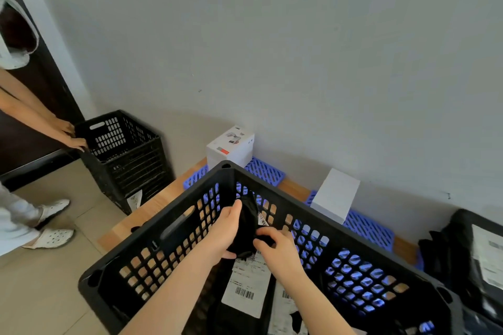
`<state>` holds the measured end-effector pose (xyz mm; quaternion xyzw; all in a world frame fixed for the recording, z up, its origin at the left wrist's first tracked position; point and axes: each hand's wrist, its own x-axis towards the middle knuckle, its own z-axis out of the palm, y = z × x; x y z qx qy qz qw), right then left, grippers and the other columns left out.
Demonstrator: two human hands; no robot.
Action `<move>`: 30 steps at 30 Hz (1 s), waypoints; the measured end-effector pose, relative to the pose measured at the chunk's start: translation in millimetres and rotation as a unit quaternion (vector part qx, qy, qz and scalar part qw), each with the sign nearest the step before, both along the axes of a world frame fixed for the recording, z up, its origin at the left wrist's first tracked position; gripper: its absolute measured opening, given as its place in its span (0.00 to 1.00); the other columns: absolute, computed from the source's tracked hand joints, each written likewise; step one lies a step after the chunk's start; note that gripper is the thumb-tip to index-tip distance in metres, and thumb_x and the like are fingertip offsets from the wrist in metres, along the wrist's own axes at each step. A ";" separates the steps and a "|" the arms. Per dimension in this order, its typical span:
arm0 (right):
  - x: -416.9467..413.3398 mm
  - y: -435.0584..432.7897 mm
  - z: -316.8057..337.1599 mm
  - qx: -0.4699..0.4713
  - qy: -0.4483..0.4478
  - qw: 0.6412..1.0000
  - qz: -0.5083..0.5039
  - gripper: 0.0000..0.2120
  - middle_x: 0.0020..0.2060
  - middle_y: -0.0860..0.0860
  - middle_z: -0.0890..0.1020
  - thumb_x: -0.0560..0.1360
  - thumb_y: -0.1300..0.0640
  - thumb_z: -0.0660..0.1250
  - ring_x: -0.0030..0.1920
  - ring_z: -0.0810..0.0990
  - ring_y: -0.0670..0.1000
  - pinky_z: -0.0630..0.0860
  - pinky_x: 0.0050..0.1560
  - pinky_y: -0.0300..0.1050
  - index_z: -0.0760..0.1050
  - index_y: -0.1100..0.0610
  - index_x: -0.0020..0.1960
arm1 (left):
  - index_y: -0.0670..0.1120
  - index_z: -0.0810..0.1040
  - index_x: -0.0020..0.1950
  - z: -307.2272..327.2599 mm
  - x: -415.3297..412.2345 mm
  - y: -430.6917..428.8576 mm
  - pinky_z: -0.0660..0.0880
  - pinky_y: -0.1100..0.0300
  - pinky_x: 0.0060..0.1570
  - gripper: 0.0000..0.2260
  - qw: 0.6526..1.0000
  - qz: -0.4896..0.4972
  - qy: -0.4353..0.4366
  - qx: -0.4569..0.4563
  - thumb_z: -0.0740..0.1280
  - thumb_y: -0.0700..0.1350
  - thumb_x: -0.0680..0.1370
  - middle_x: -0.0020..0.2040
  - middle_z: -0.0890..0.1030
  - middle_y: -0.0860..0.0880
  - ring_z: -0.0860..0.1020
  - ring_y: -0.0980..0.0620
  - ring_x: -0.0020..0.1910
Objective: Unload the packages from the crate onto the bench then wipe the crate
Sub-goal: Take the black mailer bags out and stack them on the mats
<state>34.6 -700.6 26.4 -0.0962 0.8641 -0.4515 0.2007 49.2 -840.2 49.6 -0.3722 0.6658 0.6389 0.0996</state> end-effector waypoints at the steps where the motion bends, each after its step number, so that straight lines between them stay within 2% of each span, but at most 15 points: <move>1: 2.5 -0.6 -0.5 -0.003 0.007 1.000 0.007 0.09 0.56 0.46 0.68 0.75 0.52 0.67 0.56 0.70 0.44 0.66 0.51 0.31 0.76 0.44 0.55 | 0.55 0.58 0.77 1.4 2.0 -0.5 0.75 0.41 0.60 0.26 1.000 0.012 -0.002 0.007 0.52 0.63 0.82 0.73 0.67 0.45 0.70 0.40 0.68; 5: 18.0 1.9 2.0 -0.018 0.031 0.999 0.032 0.05 0.54 0.44 0.69 0.74 0.52 0.70 0.56 0.70 0.41 0.66 0.54 0.30 0.77 0.42 0.46 | 0.51 0.61 0.76 3.8 14.1 -5.5 0.77 0.44 0.52 0.29 0.996 0.071 0.012 0.048 0.59 0.64 0.79 0.71 0.70 0.44 0.72 0.40 0.66; 8: 33.9 11.0 11.9 -0.030 0.071 0.996 0.051 0.07 0.53 0.41 0.69 0.72 0.53 0.72 0.56 0.69 0.38 0.64 0.50 0.25 0.77 0.41 0.41 | 0.51 0.63 0.75 8.5 28.9 -7.4 0.80 0.47 0.45 0.32 0.992 0.109 0.039 0.046 0.65 0.65 0.75 0.66 0.73 0.44 0.75 0.41 0.60; 10: 44.7 20.2 20.0 -0.044 0.108 0.991 0.063 0.08 0.51 0.39 0.68 0.71 0.53 0.72 0.56 0.68 0.34 0.64 0.50 0.24 0.78 0.41 0.39 | 0.52 0.66 0.72 15.8 40.1 -3.9 0.82 0.45 0.45 0.31 0.988 0.133 0.054 0.060 0.68 0.64 0.74 0.61 0.76 0.44 0.77 0.41 0.56; 12: 56.9 32.9 27.8 -0.068 0.138 0.985 0.073 0.06 0.50 0.39 0.68 0.70 0.53 0.73 0.55 0.68 0.34 0.65 0.52 0.27 0.80 0.43 0.37 | 0.50 0.71 0.68 24.5 54.2 3.4 0.82 0.46 0.43 0.28 0.985 0.144 0.066 0.071 0.72 0.59 0.72 0.57 0.79 0.44 0.79 0.42 0.53; 14: 71.2 49.4 38.0 -0.088 0.160 0.979 0.088 0.05 0.50 0.40 0.69 0.70 0.53 0.74 0.55 0.68 0.35 0.65 0.54 0.29 0.81 0.45 0.37 | 0.45 0.73 0.65 32.2 70.2 16.1 0.82 0.50 0.38 0.27 0.983 0.148 0.086 0.066 0.76 0.53 0.70 0.54 0.82 0.43 0.81 0.43 0.51; 17: 94.7 78.7 57.3 -0.108 0.190 0.970 0.104 0.08 0.50 0.40 0.69 0.69 0.52 0.74 0.55 0.70 0.36 0.64 0.54 0.25 0.78 0.42 0.34 | 0.44 0.67 0.64 45.0 96.3 45.0 0.80 0.54 0.33 0.30 0.974 0.180 0.129 0.039 0.79 0.46 0.67 0.53 0.80 0.42 0.82 0.45 0.48; 20: 116.9 112.4 74.4 -0.120 0.229 0.960 0.109 0.10 0.50 0.40 0.69 0.68 0.51 0.74 0.55 0.71 0.39 0.66 0.54 0.27 0.76 0.40 0.33 | 0.52 0.64 0.65 64.0 123.6 84.3 0.78 0.55 0.33 0.28 0.967 0.174 0.185 0.009 0.75 0.43 0.72 0.57 0.75 0.46 0.79 0.48 0.49; 22: 130.3 136.4 82.8 -0.129 0.255 0.952 0.112 0.06 0.50 0.39 0.69 0.68 0.47 0.72 0.56 0.71 0.40 0.68 0.56 0.30 0.77 0.42 0.34 | 0.54 0.69 0.67 74.7 138.8 109.3 0.79 0.56 0.33 0.24 0.965 0.154 0.213 0.005 0.73 0.44 0.74 0.59 0.76 0.46 0.80 0.47 0.51; 24: 143.6 160.3 90.4 -0.141 0.270 0.947 0.102 0.06 0.49 0.39 0.70 0.68 0.46 0.72 0.56 0.72 0.40 0.69 0.55 0.31 0.77 0.44 0.33 | 0.53 0.74 0.63 85.0 152.7 133.5 0.79 0.57 0.35 0.18 0.959 0.148 0.242 0.005 0.71 0.43 0.76 0.58 0.78 0.45 0.80 0.48 0.51; 28: 166.4 209.5 108.5 -0.231 0.234 0.944 0.011 0.09 0.45 0.42 0.74 0.71 0.56 0.73 0.52 0.76 0.44 0.75 0.50 0.37 0.77 0.51 0.33 | 0.53 0.78 0.58 99.0 172.9 181.5 0.81 0.52 0.44 0.15 0.941 0.152 0.303 0.000 0.72 0.40 0.75 0.54 0.81 0.46 0.82 0.48 0.51; 30: 171.2 233.9 118.7 -0.277 0.218 0.935 -0.035 0.07 0.47 0.45 0.75 0.73 0.59 0.72 0.51 0.77 0.42 0.76 0.48 0.34 0.78 0.52 0.38 | 0.54 0.79 0.57 105.2 177.7 205.2 0.81 0.48 0.49 0.15 0.932 0.145 0.331 0.003 0.72 0.40 0.74 0.55 0.82 0.47 0.83 0.47 0.51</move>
